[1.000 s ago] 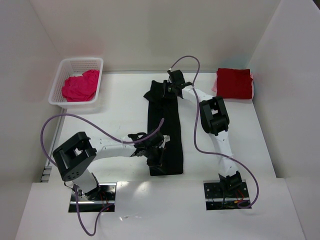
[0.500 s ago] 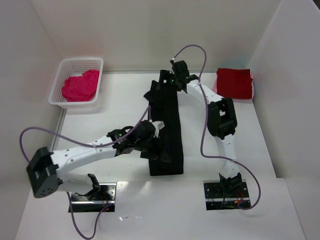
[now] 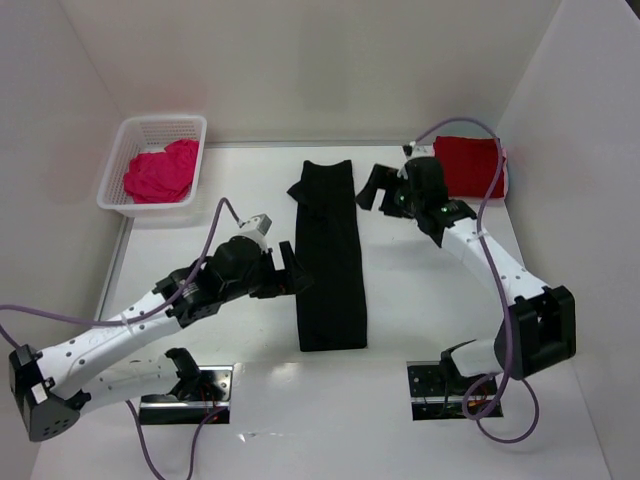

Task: Fold and stack the t-shirts
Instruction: Rotate the tshirt 90 degrees, then grab the bottom of the folded rectangular tshirt with both arms

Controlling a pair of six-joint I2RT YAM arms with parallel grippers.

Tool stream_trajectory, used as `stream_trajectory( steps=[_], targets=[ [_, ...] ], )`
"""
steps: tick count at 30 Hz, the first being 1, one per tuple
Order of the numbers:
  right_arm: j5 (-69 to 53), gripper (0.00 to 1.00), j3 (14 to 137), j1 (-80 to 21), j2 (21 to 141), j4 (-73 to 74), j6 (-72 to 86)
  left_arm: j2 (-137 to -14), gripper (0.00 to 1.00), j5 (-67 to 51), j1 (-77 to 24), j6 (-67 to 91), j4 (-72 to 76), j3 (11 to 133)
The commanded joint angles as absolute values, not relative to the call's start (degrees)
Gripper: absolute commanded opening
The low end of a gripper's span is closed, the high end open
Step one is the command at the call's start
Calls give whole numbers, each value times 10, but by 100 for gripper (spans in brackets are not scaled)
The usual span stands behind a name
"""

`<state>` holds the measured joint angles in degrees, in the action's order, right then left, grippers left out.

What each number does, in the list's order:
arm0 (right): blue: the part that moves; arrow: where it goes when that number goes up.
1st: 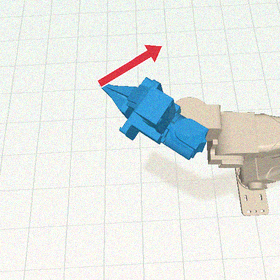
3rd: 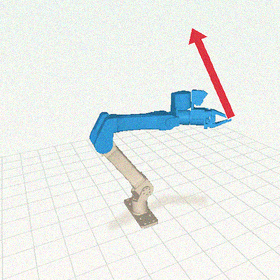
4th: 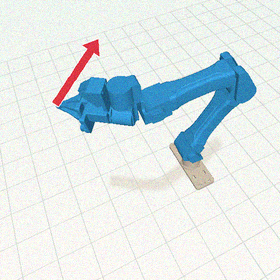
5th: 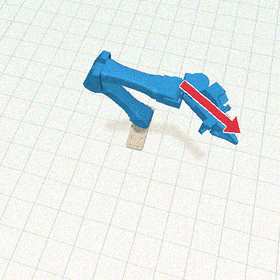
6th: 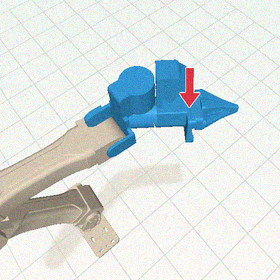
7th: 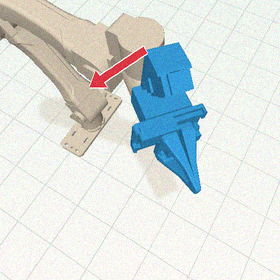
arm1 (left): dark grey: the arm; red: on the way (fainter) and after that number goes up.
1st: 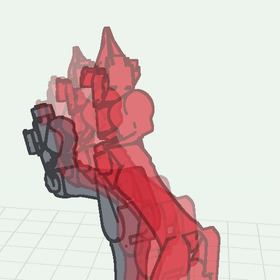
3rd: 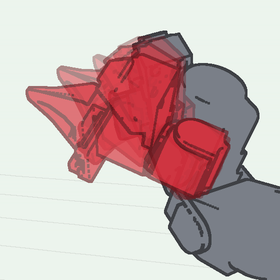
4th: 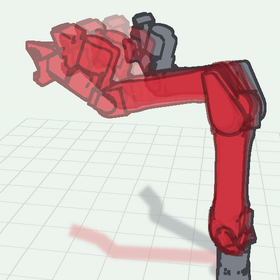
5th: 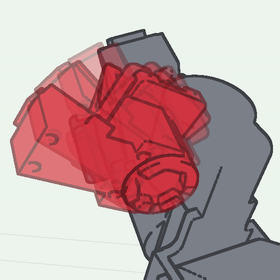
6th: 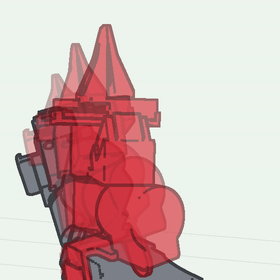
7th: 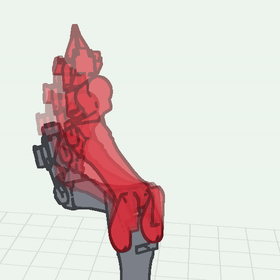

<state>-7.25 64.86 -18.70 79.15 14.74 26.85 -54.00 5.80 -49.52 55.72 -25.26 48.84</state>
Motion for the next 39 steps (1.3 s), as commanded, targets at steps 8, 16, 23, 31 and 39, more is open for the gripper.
stream_trajectory(
  steps=[8,16,23,31,39],
  targets=[
    [-73,100,477,-195,671,252,359,-689,99,48,-483,553,-236,481],
    [-113,94,377,-267,629,259,446,-720,99,0,-483,564,-236,453],
    [-106,92,330,-341,629,260,486,-731,99,-56,-483,579,-208,426],
    [-112,84,295,-352,641,272,492,-766,99,-117,-483,573,-187,420],
    [-138,73,263,-364,641,265,497,-787,99,-149,-483,573,-175,402]
  ],
)
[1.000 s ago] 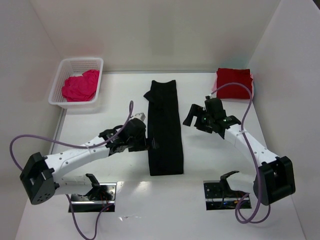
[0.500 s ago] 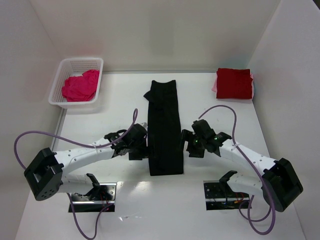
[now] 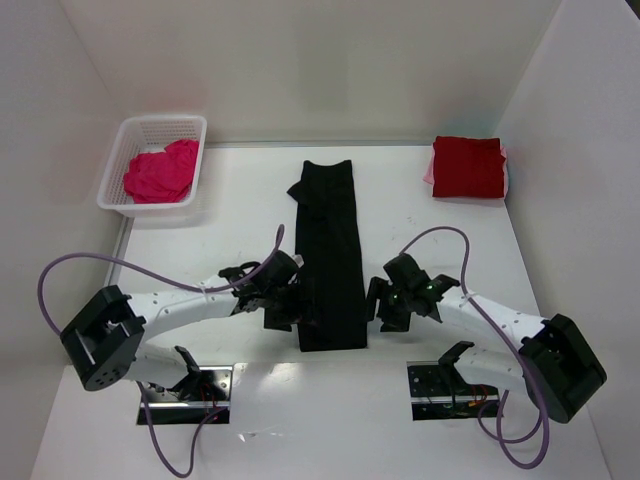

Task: Fold and stack the t-shirts
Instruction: Grab the bottom of the folded rectangular tshirt with both arms

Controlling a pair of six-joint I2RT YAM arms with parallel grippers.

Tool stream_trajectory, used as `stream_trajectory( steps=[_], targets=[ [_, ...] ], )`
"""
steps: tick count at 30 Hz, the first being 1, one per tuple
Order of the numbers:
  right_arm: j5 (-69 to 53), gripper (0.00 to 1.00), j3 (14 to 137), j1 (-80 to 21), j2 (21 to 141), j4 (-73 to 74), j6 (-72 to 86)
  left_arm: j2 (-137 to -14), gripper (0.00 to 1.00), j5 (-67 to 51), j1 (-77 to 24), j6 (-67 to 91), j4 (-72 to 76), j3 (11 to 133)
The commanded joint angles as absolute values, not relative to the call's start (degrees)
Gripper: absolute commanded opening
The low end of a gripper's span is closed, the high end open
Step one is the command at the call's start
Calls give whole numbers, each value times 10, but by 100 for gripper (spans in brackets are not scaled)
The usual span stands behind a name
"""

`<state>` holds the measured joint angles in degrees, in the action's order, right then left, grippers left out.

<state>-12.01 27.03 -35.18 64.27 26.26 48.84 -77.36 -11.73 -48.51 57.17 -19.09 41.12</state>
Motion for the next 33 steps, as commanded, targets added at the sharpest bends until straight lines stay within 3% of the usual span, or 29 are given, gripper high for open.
stream_trajectory(
  steps=[1,13,22,27,29,33],
  targets=[
    [-143,73,258,-364,641,265,497,-787,99,-149,-488,573,-175,402],
    [-161,58,247,-405,655,214,522,-799,95,-155,-488,578,-175,379],
    [-156,47,258,-433,675,203,547,-810,75,-161,-493,590,-133,362],
    [-149,41,258,-433,675,203,552,-816,69,-167,-498,590,-120,357],
    [-149,37,253,-433,675,203,552,-821,69,-172,-498,590,-120,357],
    [-144,26,253,-433,670,203,557,-821,59,-172,-498,590,-115,345]
  ],
)
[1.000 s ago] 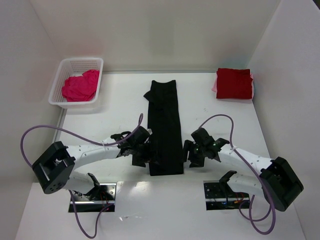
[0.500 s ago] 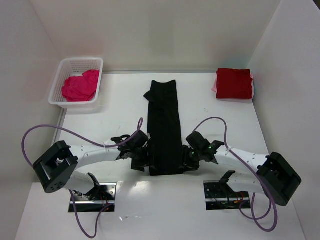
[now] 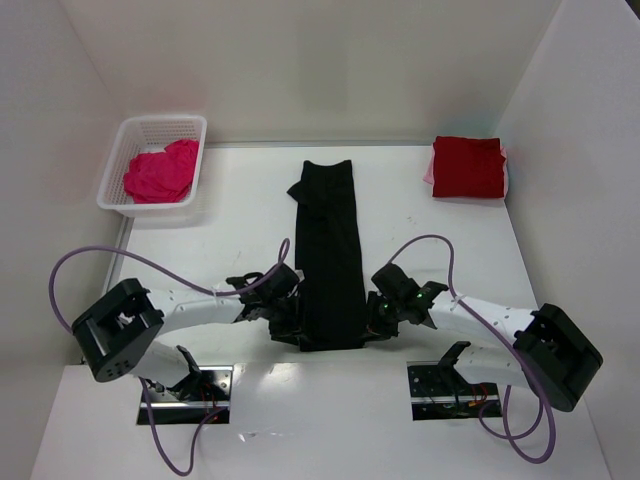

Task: Fold and stack the t-shirts
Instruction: Grab the bottom of the folded rectangular tshirt with both arms

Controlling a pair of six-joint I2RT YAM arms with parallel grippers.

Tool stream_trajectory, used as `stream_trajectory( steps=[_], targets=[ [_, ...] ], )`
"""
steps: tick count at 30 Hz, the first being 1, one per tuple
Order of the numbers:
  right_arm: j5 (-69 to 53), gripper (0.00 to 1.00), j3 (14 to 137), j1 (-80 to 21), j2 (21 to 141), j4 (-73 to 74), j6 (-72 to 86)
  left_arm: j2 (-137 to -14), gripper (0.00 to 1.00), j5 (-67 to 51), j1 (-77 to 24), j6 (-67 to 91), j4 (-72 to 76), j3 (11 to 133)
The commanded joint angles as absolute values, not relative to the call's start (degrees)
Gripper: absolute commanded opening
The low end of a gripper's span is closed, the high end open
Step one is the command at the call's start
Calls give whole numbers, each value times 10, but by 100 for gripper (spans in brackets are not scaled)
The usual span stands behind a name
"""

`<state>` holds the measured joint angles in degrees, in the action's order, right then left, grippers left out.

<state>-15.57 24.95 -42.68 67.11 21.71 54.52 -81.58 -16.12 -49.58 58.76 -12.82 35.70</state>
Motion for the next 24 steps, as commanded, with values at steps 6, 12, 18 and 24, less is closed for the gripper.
stream_trajectory(
  steps=[6,12,18,24],
  targets=[
    [-144,7,253,-433,670,203,557,-852,21,-183,-504,584,-110,351],
    [-144,1,270,-433,654,228,557,-852,0,-166,-521,584,-127,364],
    [-144,0,311,-433,621,258,557,-782,0,-143,-521,584,-184,386],
    [-137,0,400,-445,608,311,533,-687,0,-113,-521,605,-232,396]
  ],
)
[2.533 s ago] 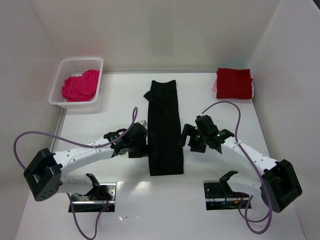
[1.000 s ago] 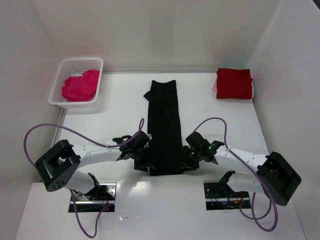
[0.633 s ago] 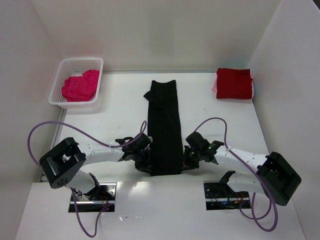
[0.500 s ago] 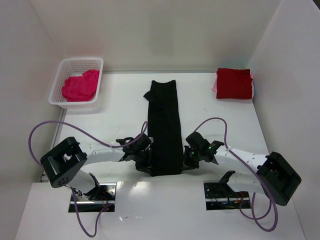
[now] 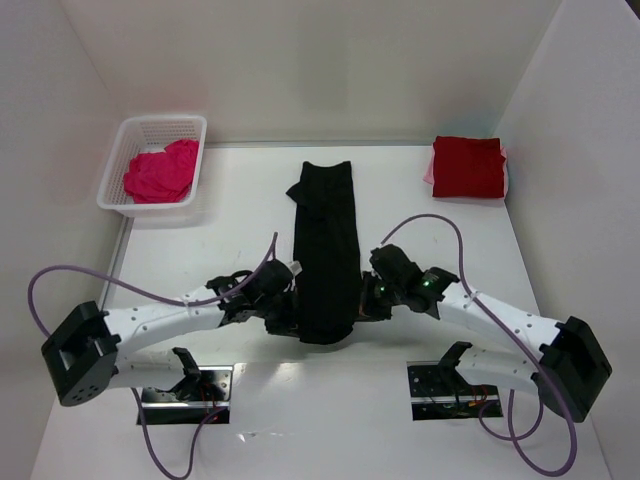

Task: Fold and stack the t-shirts
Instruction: Grab the bottom of the folded rectangular tshirt with both arms, then fold the folded rectangular tshirt in 1/3 of the way

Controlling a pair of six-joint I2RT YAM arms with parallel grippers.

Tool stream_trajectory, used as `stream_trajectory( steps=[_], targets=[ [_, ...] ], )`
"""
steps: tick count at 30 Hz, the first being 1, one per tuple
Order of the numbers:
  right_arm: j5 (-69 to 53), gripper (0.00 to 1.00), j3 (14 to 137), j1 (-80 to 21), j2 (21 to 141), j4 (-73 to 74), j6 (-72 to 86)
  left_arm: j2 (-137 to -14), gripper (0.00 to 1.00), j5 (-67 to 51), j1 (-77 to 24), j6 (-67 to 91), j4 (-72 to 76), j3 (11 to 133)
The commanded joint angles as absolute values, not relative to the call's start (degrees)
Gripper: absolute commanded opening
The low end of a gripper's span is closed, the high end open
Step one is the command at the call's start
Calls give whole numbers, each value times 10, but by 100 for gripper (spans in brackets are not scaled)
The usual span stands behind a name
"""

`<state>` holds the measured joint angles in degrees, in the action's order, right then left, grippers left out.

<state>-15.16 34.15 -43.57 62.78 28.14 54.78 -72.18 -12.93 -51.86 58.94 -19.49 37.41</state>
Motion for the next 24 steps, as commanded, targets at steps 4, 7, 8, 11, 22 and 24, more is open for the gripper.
stream_trajectory(
  steps=[4,7,8,11,22,24],
  targets=[
    [-113,0,441,-445,620,316,510,-667,0,-78,-521,599,-261,434],
    [-72,0,490,-445,664,311,477,-656,0,-38,-506,575,-288,467],
    [-56,0,505,-440,676,317,469,-656,0,-31,-496,568,-294,482],
    [-33,0,549,-411,707,317,441,-656,0,-25,-451,535,-294,503],
    [-18,0,610,-273,752,305,396,-835,0,-125,-311,387,-254,633],
    [-38,1,610,-260,772,287,390,-884,0,-141,-292,364,-249,656]
  ],
)
